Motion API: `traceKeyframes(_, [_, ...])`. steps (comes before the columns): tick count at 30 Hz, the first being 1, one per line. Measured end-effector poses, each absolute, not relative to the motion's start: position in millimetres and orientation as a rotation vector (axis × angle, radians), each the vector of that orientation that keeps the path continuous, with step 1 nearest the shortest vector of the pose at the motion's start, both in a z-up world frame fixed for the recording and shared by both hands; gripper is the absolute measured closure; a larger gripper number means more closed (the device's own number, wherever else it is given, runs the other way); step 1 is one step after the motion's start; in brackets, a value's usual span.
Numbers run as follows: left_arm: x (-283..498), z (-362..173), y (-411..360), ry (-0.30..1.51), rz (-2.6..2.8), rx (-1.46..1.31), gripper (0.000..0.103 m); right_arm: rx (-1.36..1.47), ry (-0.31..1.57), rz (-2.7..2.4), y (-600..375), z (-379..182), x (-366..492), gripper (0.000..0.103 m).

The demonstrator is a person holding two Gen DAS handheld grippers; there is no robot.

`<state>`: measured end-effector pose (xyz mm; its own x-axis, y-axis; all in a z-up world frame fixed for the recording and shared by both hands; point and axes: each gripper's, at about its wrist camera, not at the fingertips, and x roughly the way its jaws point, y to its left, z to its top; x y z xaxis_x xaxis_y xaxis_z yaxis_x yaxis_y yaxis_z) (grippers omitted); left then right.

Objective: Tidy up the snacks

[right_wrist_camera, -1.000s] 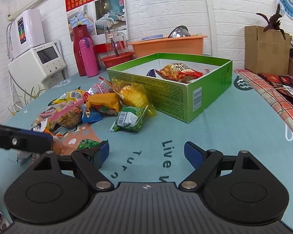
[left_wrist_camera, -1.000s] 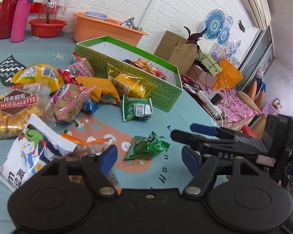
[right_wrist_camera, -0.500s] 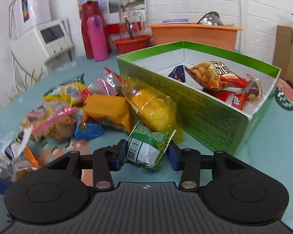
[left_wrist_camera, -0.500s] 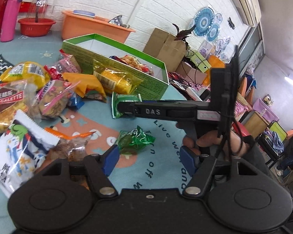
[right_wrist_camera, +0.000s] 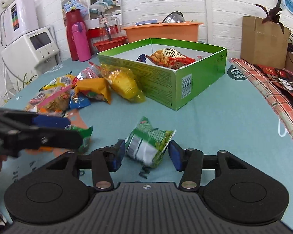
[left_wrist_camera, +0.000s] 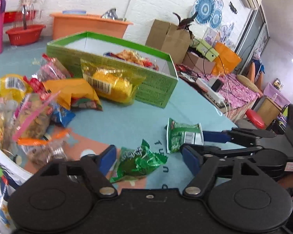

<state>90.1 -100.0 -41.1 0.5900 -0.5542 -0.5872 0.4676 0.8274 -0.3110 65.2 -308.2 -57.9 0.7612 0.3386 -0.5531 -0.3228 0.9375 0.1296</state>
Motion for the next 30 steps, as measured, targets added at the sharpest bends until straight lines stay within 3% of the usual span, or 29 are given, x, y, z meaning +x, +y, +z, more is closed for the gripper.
traceKeyframes(1, [90,-44,-100,0.739,-0.593,-0.129,0.001,0.028,0.602,0.360,-308,-57,64,0.004])
traceKeyframes(5, [88,-48,-98,0.749,-0.585,-0.135,0.000,0.038,0.582,0.364,-308,-55,67,0.000])
traceKeyframes(11, [84,-48,-96,0.748,-0.575,-0.143,0.000,0.049,0.592,0.342,-306,-60,76,0.000])
traceKeyframes(13, [83,-47,-96,0.749,-0.574,-0.140,0.008,0.056,0.593,0.338,-307,-61,76,0.000])
traceKeyframes(15, [83,-48,-97,0.744,-0.574,-0.133,0.009,0.065,0.599,0.332,-308,-62,76,0.000])
traceKeyframes(18, [82,-48,-101,0.731,-0.568,-0.111,0.014,0.087,0.599,0.340,-310,-64,75,0.015])
traceKeyframes(19, [82,-48,-102,0.729,-0.564,-0.102,0.022,0.102,0.601,0.354,-311,-65,75,0.027])
traceKeyframes(20, [80,-48,-104,0.728,-0.557,-0.090,0.031,0.110,0.602,0.356,-311,-65,74,0.030])
traceKeyframes(30, [73,-12,-91,0.679,-0.637,-0.209,0.035,0.090,0.514,0.341,-314,-42,61,0.040])
